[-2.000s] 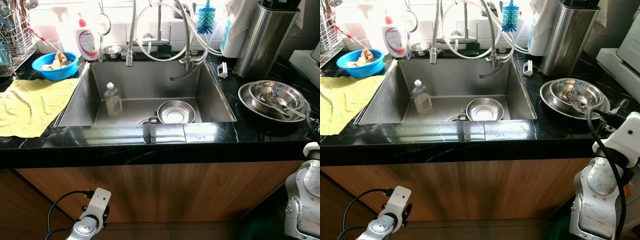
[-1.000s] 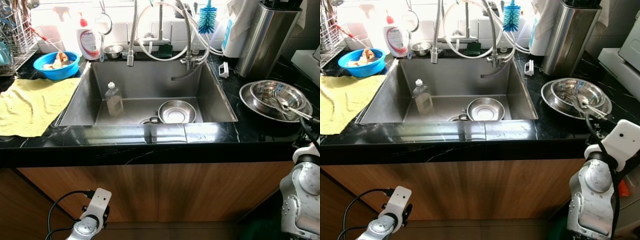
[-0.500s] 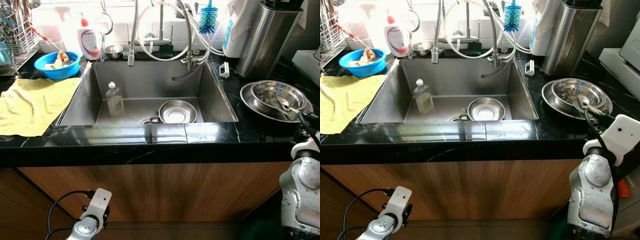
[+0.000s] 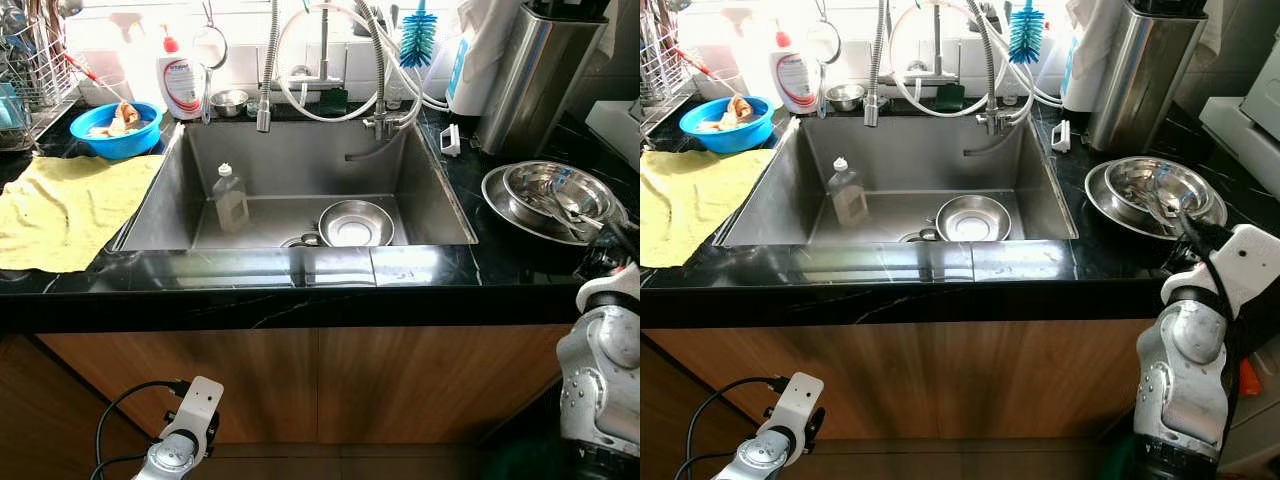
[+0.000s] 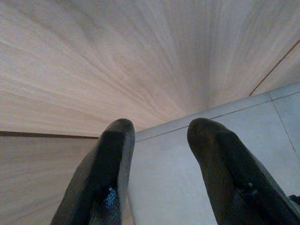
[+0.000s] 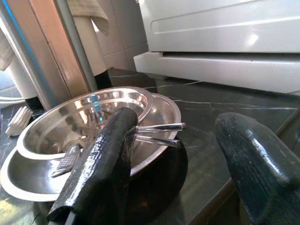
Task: Kitchen organization
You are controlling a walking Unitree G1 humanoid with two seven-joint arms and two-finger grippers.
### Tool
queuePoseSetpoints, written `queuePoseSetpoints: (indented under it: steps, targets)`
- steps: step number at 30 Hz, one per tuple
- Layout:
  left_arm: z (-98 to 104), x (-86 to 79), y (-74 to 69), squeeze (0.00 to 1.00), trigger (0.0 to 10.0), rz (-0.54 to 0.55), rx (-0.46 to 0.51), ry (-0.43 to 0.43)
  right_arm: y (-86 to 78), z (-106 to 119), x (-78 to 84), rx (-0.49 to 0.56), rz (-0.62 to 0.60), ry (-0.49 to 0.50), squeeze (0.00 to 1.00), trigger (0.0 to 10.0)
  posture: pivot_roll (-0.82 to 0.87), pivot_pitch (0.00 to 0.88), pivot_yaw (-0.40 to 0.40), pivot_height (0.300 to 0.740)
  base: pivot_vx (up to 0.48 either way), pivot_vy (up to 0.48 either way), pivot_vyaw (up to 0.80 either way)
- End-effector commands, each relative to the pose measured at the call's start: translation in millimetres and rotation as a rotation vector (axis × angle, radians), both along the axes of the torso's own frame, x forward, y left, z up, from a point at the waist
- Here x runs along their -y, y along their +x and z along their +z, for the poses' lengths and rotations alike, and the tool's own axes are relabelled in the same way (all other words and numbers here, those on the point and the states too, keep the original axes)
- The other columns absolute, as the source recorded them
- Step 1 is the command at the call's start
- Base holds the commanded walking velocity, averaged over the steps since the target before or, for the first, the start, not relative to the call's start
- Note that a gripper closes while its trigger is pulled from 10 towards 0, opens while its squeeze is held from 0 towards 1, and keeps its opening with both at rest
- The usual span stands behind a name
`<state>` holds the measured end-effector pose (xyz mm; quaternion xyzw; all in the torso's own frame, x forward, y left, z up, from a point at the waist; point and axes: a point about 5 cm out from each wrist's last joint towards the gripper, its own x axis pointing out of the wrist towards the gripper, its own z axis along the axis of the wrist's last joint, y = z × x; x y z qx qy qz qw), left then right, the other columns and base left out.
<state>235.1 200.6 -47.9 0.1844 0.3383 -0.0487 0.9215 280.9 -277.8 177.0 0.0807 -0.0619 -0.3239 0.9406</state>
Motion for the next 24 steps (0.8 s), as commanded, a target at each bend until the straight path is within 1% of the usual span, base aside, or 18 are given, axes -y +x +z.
queuePoseSetpoints:
  steps: [1,2,3,5,6,7,8,9,12,13,15,19,24]
  targets:
    - [-1.7,-5.3,-3.6,0.00,10.0,0.009,-0.012,0.017,1.4,0.6,1.7,0.008,0.002,0.017,0.00,7.2,-0.07,0.000,0.020,0.740,0.000,0.000,0.00]
    - [-1.6,-5.3,-3.5,0.00,10.0,0.009,-0.011,0.018,1.6,1.2,1.4,0.012,0.004,0.017,0.00,3.5,-0.07,0.000,0.020,0.740,0.000,0.000,0.00]
    - [-1.6,-5.3,-3.5,0.00,10.0,0.009,-0.011,0.018,1.8,1.7,1.2,0.014,0.006,0.017,0.00,3.5,-0.07,0.000,0.020,0.740,0.000,0.000,0.00]
    - [-1.5,-5.3,-3.3,0.00,10.0,0.009,-0.011,0.018,2.0,1.8,1.3,0.016,0.008,0.018,0.00,2.0,-0.07,0.000,0.020,0.740,0.000,0.000,0.00]
    - [-1.4,-5.2,-3.2,0.00,10.0,0.008,-0.010,0.018,1.9,1.4,1.5,0.015,0.006,0.019,0.00,0.6,-0.07,0.000,0.020,0.740,0.000,0.000,0.00]
    - [-1.4,-5.2,-3.2,0.00,10.0,0.008,-0.010,0.018,1.4,1.0,1.6,0.014,0.005,0.021,0.00,0.8,-0.07,0.000,0.020,0.740,0.000,0.000,0.00]
    - [-1.4,-5.3,-3.3,0.00,10.0,0.008,-0.010,0.018,1.4,0.8,1.6,0.014,0.005,0.022,0.00,0.8,-0.07,0.000,0.020,0.740,0.000,0.000,0.00]
    - [-1.5,-5.2,-3.3,0.00,10.0,0.008,-0.011,0.018,1.3,0.6,1.8,0.015,0.003,0.023,0.00,1.2,-0.07,0.000,0.020,0.740,0.000,0.000,0.00]
    - [-1.6,-5.3,-3.4,0.00,10.0,0.009,-0.011,0.019,1.0,0.6,2.1,0.017,-0.003,0.022,0.00,1.3,-0.07,0.000,0.020,0.740,0.000,0.000,0.00]
    - [-1.6,-5.3,-3.5,0.00,10.0,0.009,-0.011,0.019,0.8,0.8,2.4,0.018,-0.006,0.022,0.00,2.0,-0.07,0.000,0.021,0.740,0.000,0.000,0.00]
    - [-1.5,-5.4,-3.4,0.00,10.0,0.009,-0.011,0.020,0.8,1.7,3.0,0.022,-0.011,0.021,0.00,2.0,-0.07,0.000,0.021,0.740,0.000,0.000,0.00]
    - [-1.4,-5.5,-3.1,0.00,10.0,0.010,-0.010,0.021,1.3,1.9,3.5,0.024,-0.014,0.021,0.00,1.5,-0.07,0.000,0.019,0.740,0.000,0.000,0.00]
    - [-1.3,-5.5,-2.9,0.00,10.0,0.010,-0.010,0.021,1.5,2.2,1.6,0.026,-0.011,0.019,0.00,1.6,-0.07,0.000,0.019,0.740,0.000,0.000,0.00]
